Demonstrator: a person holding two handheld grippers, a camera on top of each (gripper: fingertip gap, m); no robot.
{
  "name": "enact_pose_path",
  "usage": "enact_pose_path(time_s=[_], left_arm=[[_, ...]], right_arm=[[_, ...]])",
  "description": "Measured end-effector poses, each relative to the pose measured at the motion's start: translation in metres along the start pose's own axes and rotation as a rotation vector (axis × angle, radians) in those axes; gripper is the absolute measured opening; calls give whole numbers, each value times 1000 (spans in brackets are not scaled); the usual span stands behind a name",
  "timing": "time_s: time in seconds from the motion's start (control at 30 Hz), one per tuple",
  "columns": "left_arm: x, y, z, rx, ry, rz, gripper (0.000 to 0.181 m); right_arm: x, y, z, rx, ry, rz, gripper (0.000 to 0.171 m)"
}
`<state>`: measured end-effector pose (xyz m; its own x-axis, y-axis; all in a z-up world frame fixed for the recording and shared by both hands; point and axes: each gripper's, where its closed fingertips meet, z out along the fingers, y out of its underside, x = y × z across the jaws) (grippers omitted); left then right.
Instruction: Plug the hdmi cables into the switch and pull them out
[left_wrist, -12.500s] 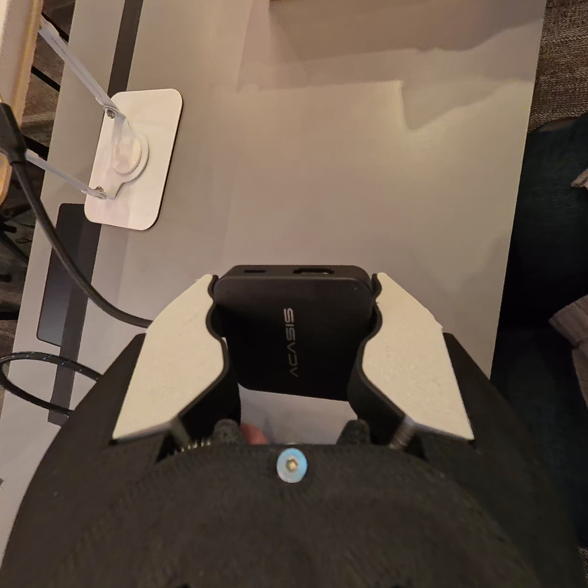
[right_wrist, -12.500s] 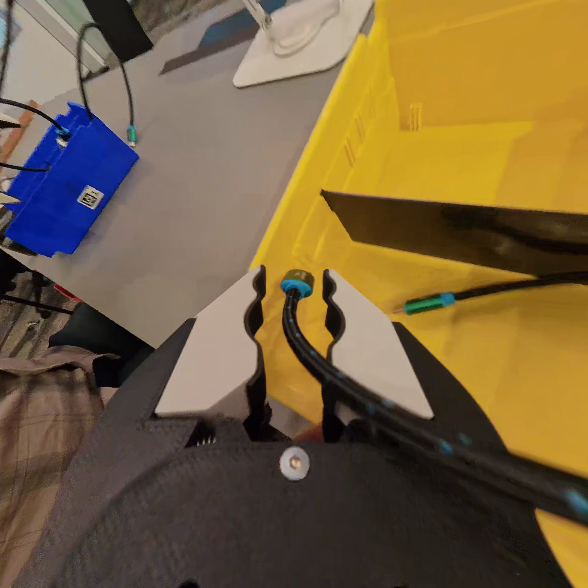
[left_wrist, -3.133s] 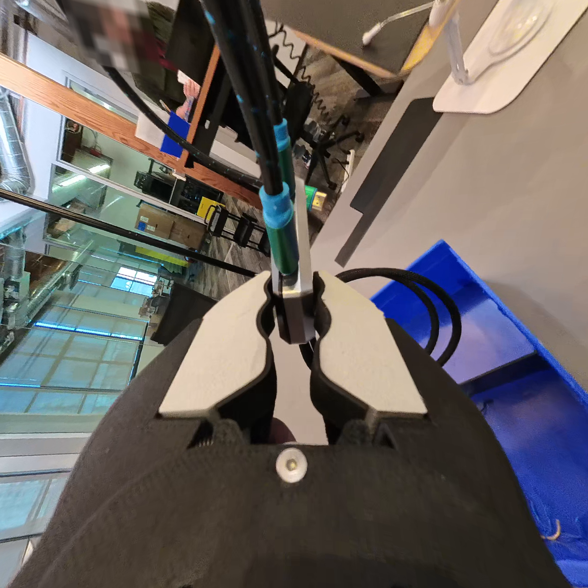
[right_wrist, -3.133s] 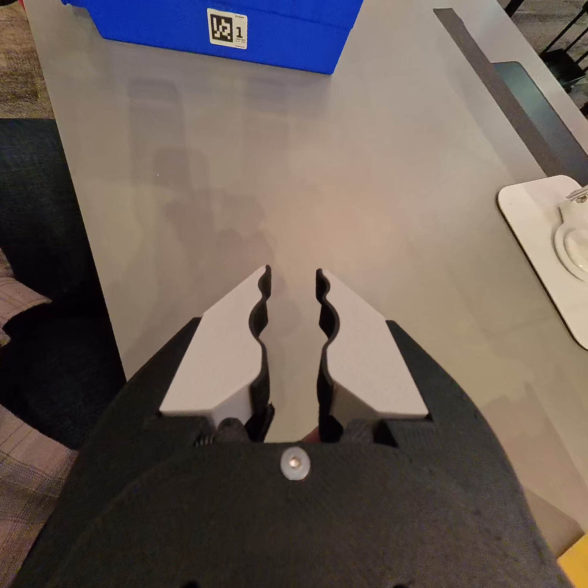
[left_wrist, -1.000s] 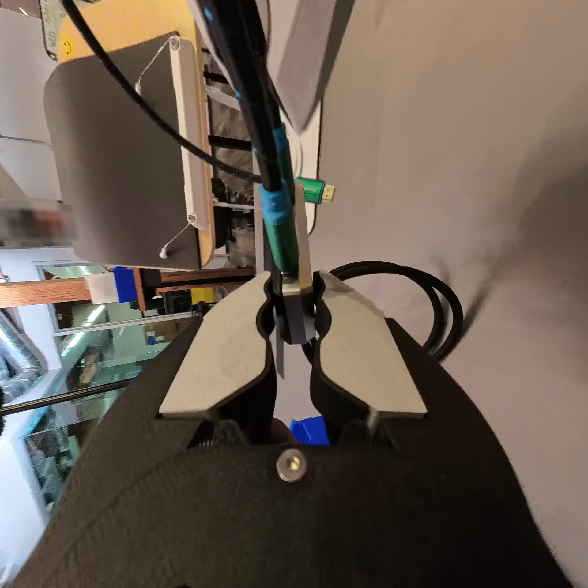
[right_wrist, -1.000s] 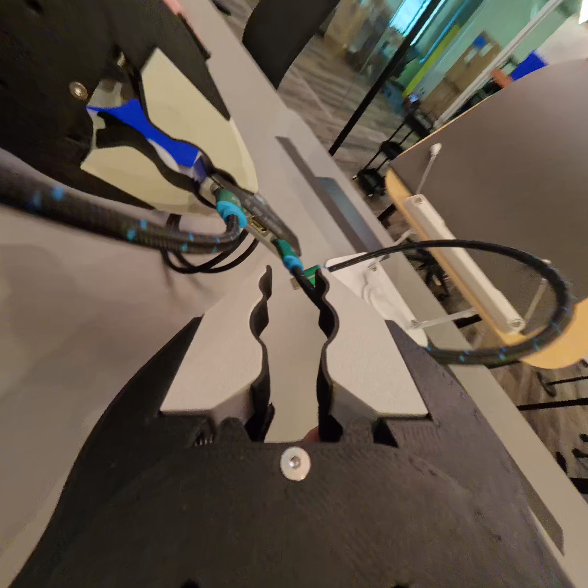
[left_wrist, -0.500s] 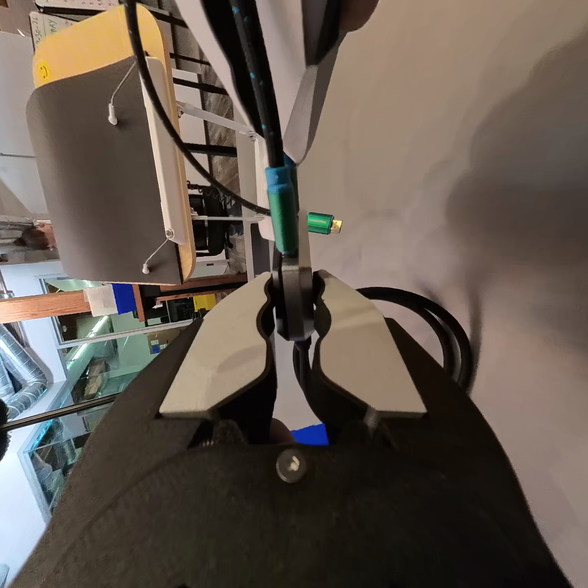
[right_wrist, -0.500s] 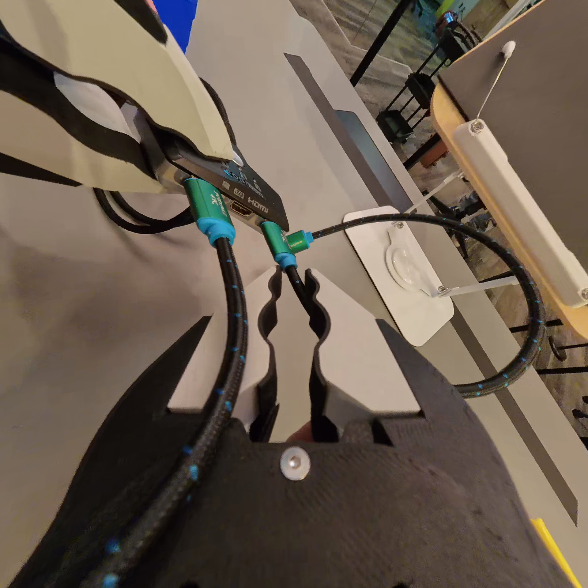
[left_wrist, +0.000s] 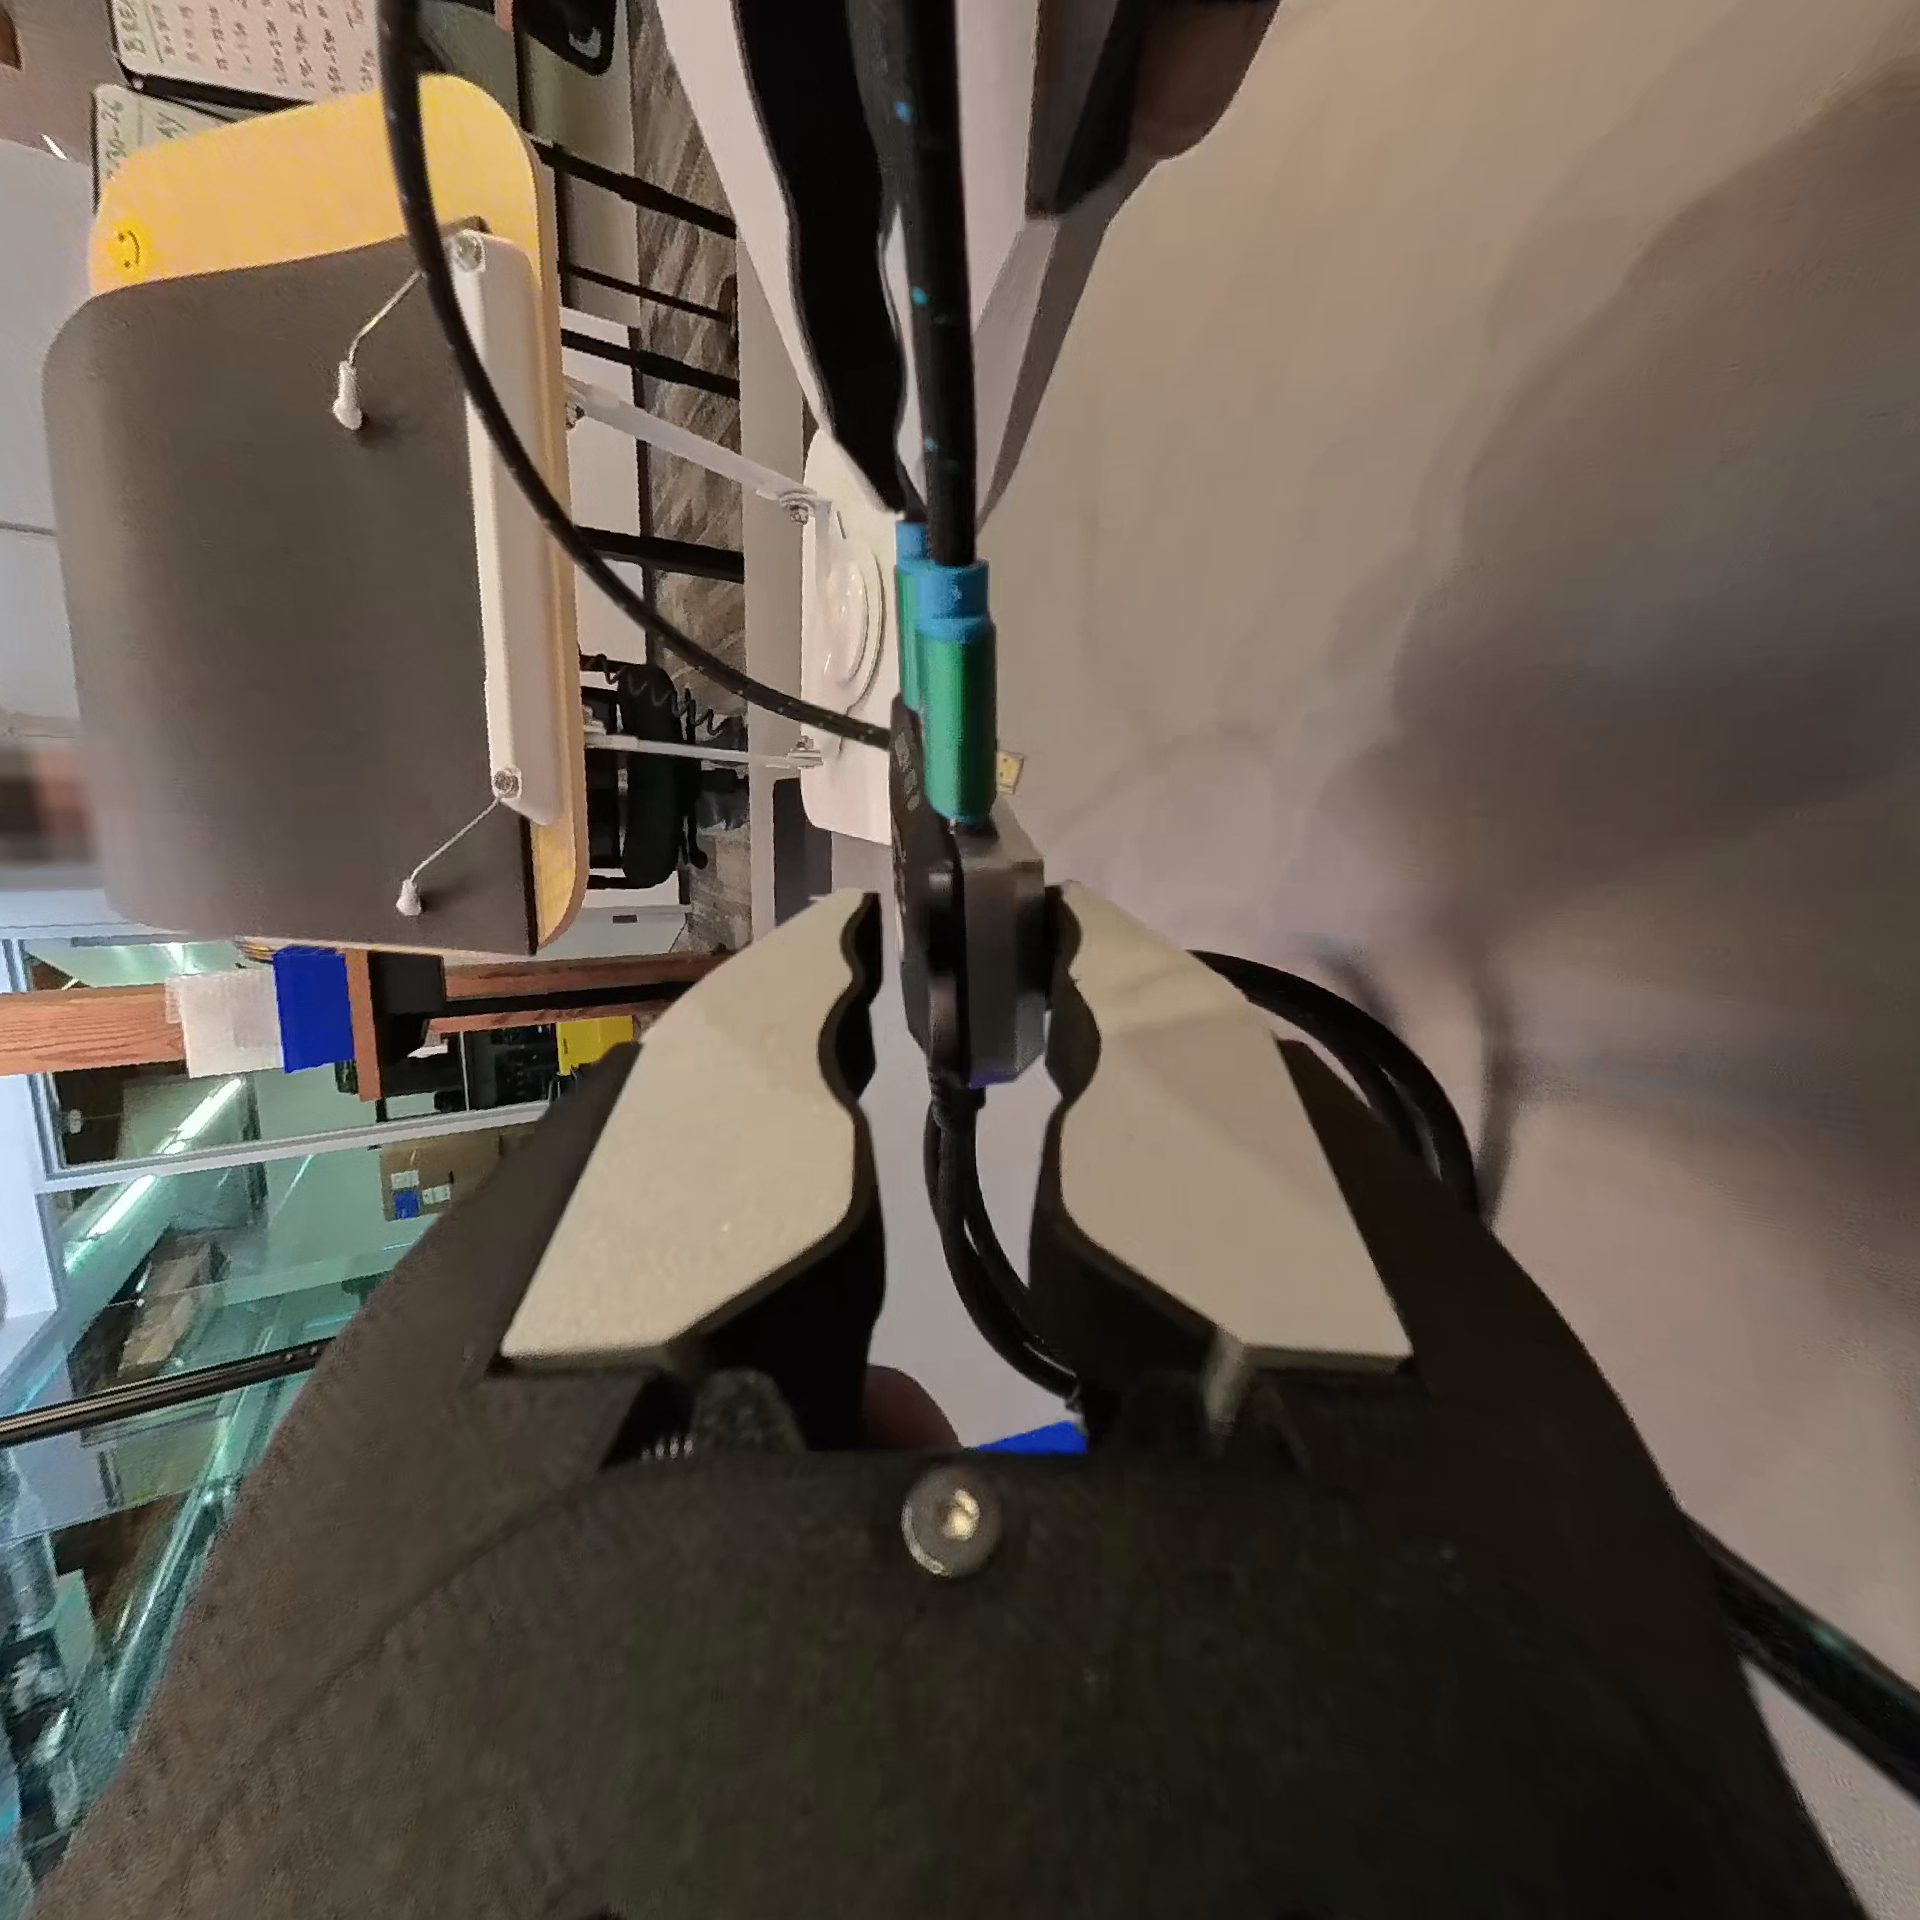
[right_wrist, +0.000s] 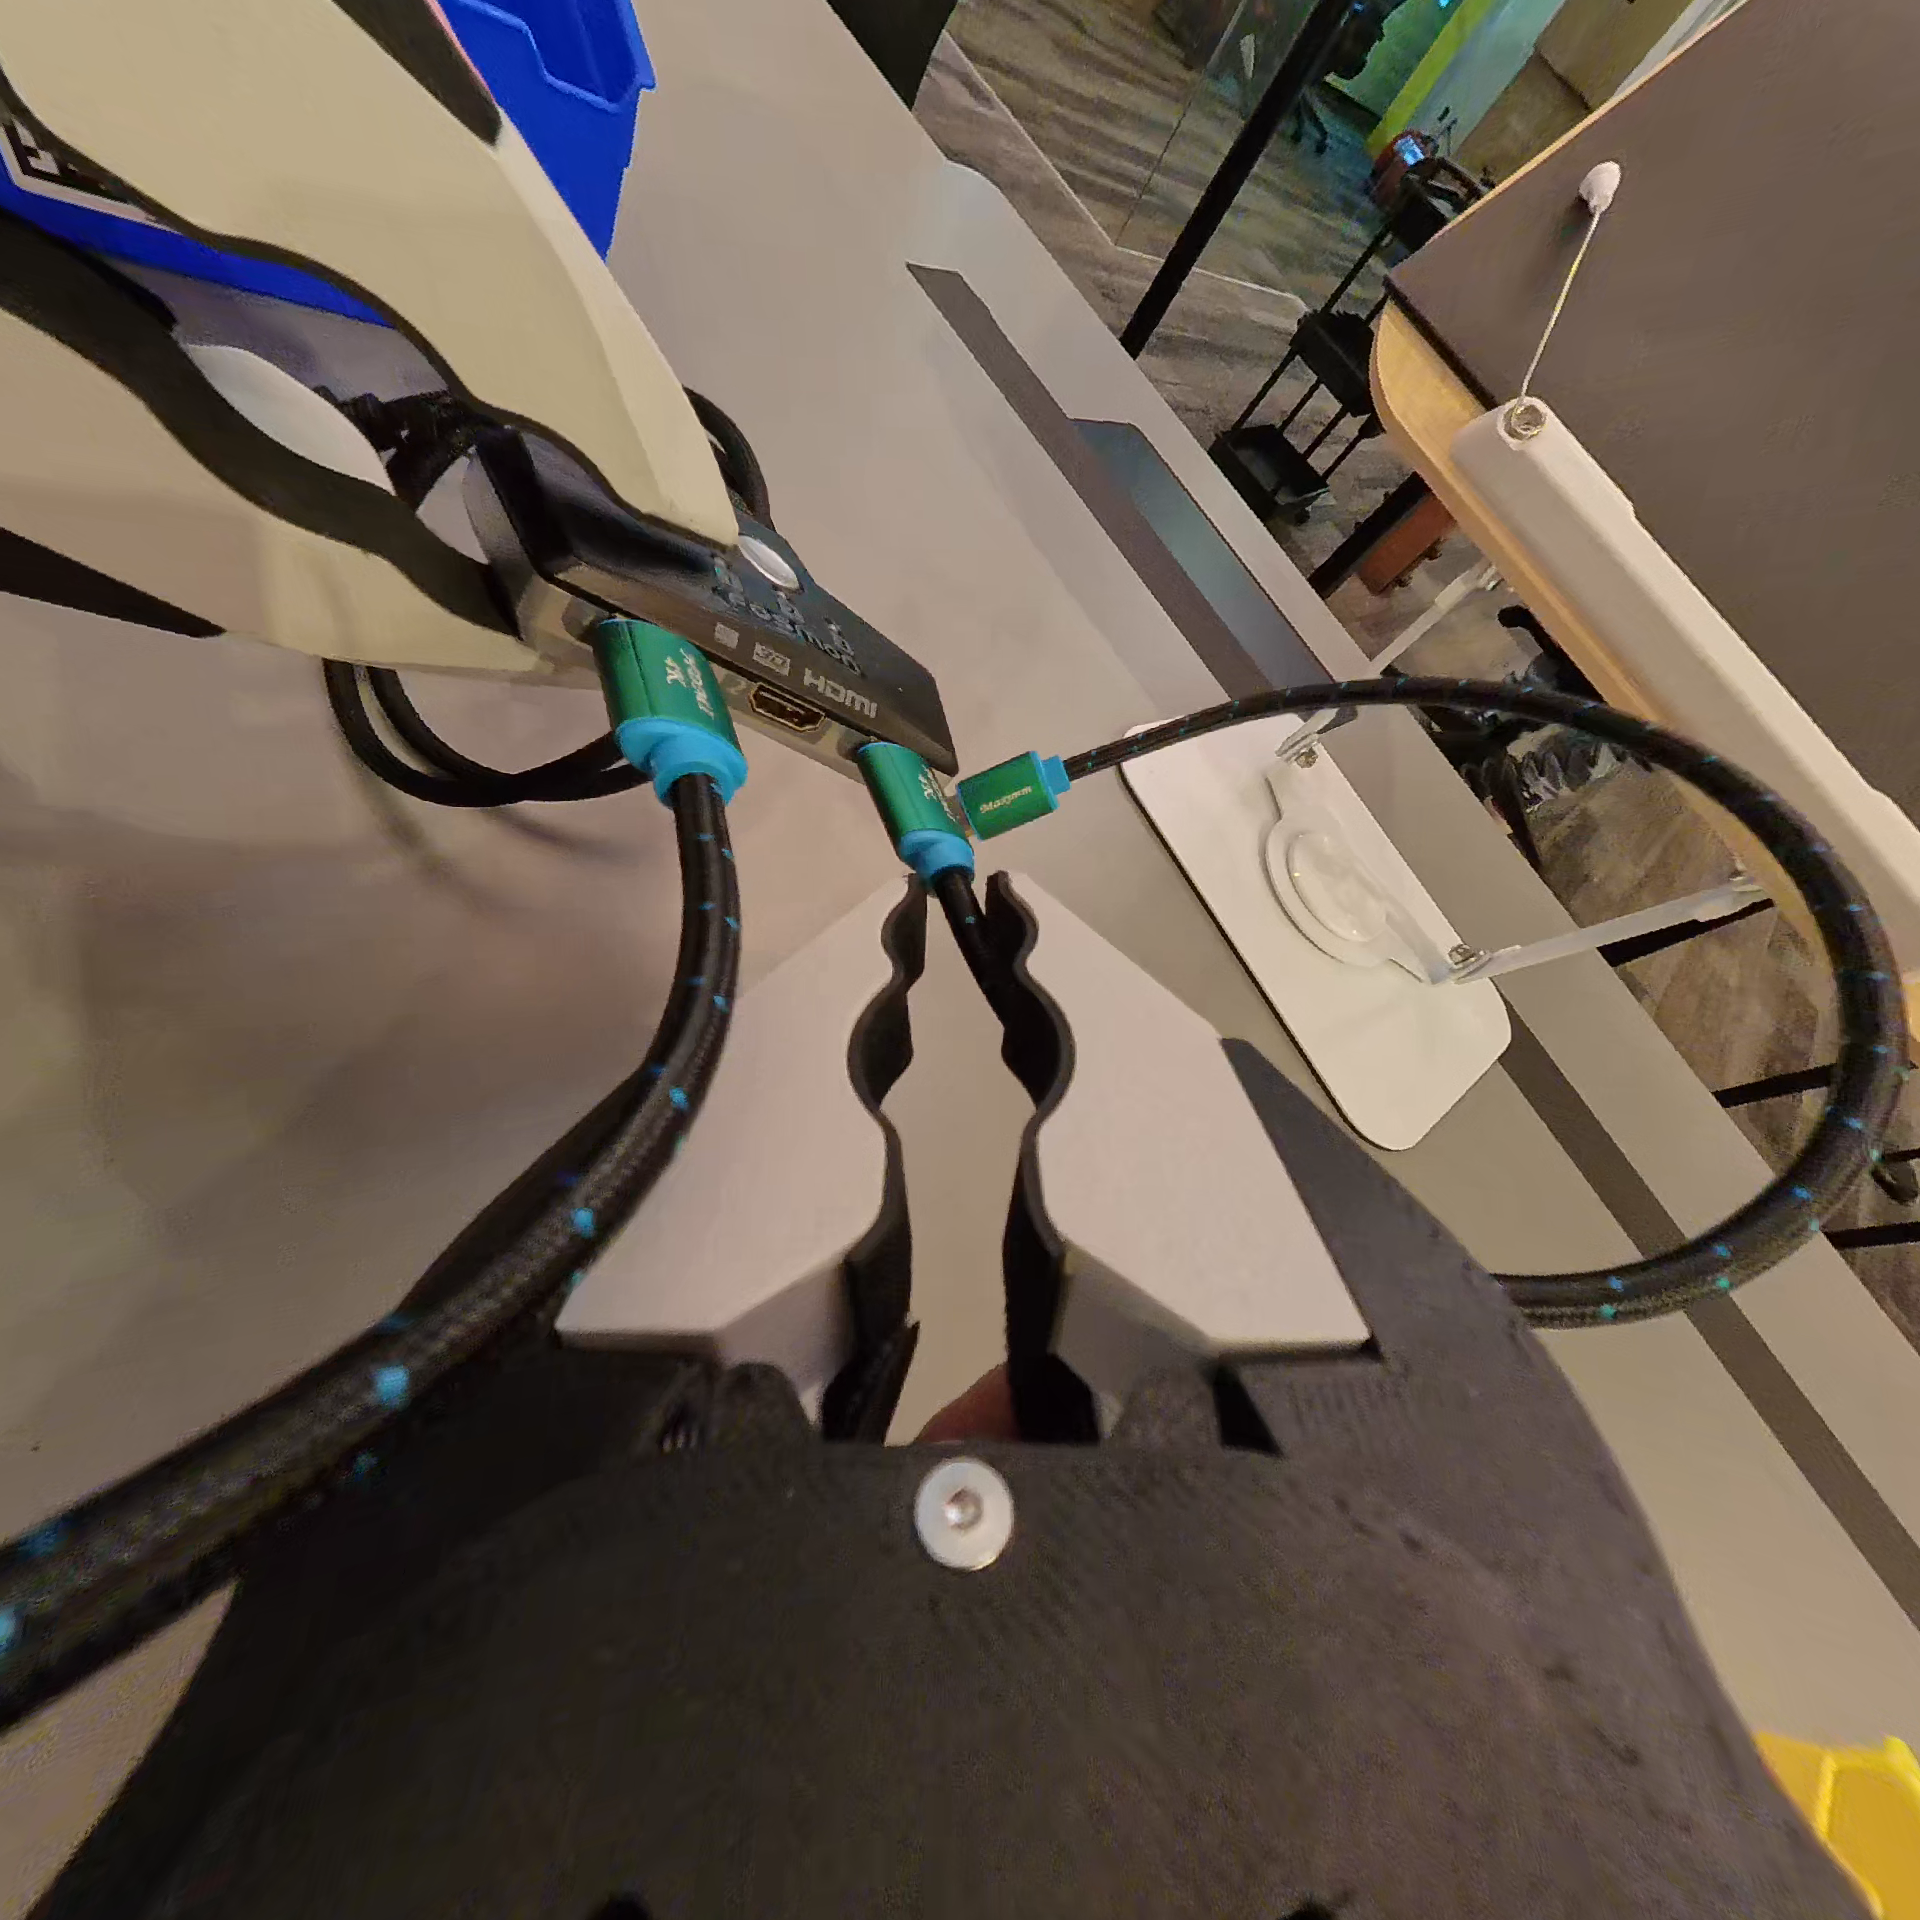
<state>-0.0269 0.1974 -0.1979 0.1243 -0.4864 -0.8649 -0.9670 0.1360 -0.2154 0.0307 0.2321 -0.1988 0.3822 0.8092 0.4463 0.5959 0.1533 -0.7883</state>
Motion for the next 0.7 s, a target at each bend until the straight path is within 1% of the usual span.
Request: enact_pose_path(time_s=[0.2, 0.27, 0.33, 0.47, 0.57, 0.7], left_arm=[[-2, 5, -12, 31, 100, -17, 45], [-4, 4, -20, 58, 173, -42, 53], [-3, 4, -28, 70, 290, -103, 63], [-9, -2, -41, 120, 397, -144, 71], [-14, -6, -43, 138, 443, -169, 77], [-16, 5, -33, 81, 502, -155, 84]], right_arm=[[1, 0, 0, 10, 9, -14, 8], [0, 0, 1, 15, 10, -25, 8], [0, -1, 1, 19, 9, -30, 8], [-1, -1, 2, 22, 10, -36, 7], [-2, -1, 2, 26, 12, -46, 8], [-3, -4, 0, 45, 14, -63, 8]])
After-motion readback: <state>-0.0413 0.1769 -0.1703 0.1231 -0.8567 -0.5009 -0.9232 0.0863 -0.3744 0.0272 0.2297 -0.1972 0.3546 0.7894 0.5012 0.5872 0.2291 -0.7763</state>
